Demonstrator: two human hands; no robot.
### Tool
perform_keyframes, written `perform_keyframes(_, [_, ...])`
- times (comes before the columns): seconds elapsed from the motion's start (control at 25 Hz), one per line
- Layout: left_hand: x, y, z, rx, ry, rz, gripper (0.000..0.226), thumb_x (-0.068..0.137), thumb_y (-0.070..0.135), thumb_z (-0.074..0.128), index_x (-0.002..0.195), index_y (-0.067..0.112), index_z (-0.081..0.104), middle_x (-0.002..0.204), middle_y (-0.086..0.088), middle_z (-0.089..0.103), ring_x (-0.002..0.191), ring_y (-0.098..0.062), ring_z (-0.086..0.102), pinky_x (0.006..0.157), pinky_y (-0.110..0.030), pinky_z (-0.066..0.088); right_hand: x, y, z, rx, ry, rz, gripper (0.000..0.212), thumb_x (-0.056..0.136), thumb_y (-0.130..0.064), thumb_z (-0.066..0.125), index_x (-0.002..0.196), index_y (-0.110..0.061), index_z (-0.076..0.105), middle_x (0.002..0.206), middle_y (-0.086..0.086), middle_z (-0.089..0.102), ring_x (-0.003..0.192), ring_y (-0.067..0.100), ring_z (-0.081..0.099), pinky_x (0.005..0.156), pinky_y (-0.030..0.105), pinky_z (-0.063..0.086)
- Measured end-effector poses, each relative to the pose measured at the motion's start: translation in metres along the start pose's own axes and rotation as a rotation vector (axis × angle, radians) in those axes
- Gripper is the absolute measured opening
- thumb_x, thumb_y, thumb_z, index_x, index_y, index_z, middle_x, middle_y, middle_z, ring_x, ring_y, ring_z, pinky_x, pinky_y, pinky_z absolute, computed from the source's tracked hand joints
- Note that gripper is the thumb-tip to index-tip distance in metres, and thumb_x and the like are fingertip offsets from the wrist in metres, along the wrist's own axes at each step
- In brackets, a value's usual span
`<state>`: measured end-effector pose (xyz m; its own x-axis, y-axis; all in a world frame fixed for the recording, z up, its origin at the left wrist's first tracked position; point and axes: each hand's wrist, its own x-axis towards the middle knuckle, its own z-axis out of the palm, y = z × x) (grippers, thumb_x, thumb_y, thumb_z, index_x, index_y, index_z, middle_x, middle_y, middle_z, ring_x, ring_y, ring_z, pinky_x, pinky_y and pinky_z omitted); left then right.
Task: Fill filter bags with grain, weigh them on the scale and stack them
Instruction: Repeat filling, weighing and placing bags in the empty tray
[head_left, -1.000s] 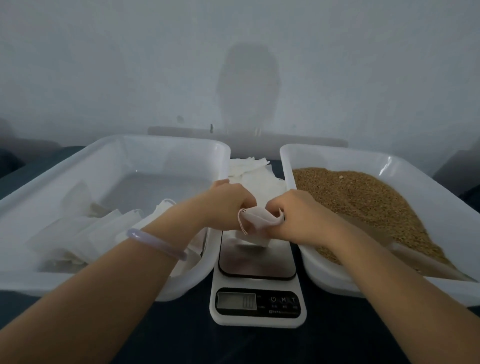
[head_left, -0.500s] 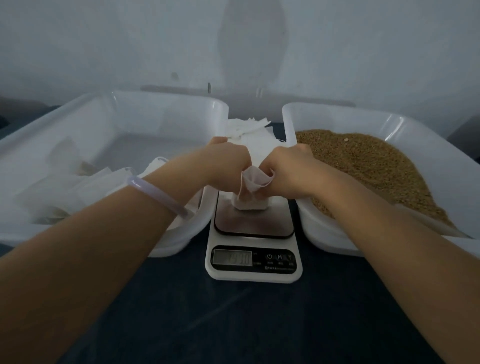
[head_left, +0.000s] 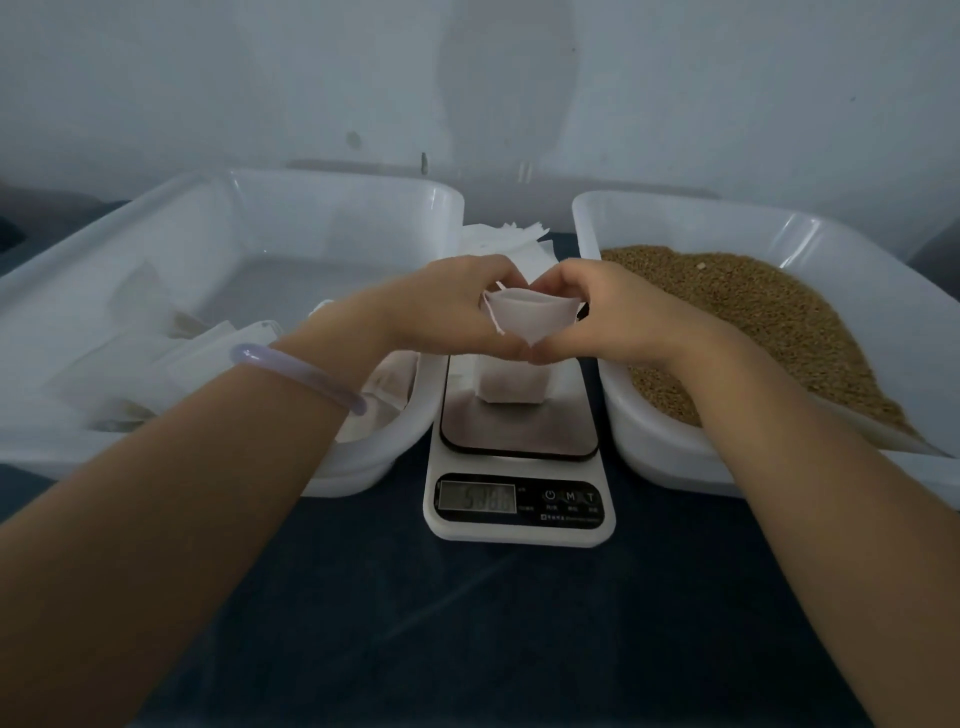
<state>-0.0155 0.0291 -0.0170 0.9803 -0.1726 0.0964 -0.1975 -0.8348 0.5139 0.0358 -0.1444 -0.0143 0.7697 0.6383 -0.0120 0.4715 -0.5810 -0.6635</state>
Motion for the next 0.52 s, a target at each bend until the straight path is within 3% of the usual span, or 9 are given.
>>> perform_keyframes(0.08, [-0.0021, 0.0013, -0.0006, -0.042, -0.008, -0.01, 0.053, 0.073, 0.033, 0.076, 0.119, 0.022, 0.052, 0.095, 0.013, 0.053, 0.084, -0.003, 0.052, 0.066, -0.011, 0.036, -0.0003, 0.0011, 0.0002, 0.042, 0.004, 0.004, 0.055, 0.063, -0.027, 0.082, 0.111, -0.026, 0.056, 0.11, -0.011, 0.06, 0.096, 0.004, 0.059, 0.072, 0.022, 0.043])
perform_keyframes(0.28, [-0.0036, 0.0027, 0.0006, -0.022, -0.014, -0.025, 0.056, 0.072, 0.035, 0.076, 0.122, 0.022, 0.052, 0.104, 0.006, 0.056, 0.094, -0.013, 0.053, 0.072, -0.022, 0.037, 0.0008, 0.0027, 0.001, 0.062, 0.017, 0.005, 0.055, 0.063, -0.027, 0.083, 0.111, -0.024, 0.057, 0.111, -0.009, 0.062, 0.1, 0.007, 0.06, 0.076, 0.022, 0.045])
perform_keyframes(0.52, [-0.0046, 0.0032, 0.0004, -0.018, -0.013, -0.02, 0.055, 0.073, 0.034, 0.076, 0.122, 0.021, 0.052, 0.101, 0.005, 0.056, 0.092, -0.014, 0.054, 0.071, -0.022, 0.039, -0.0002, 0.0031, 0.0008, 0.074, 0.014, 0.004, 0.052, 0.064, -0.026, 0.082, 0.11, -0.025, 0.057, 0.109, -0.01, 0.062, 0.097, 0.005, 0.06, 0.073, 0.022, 0.044])
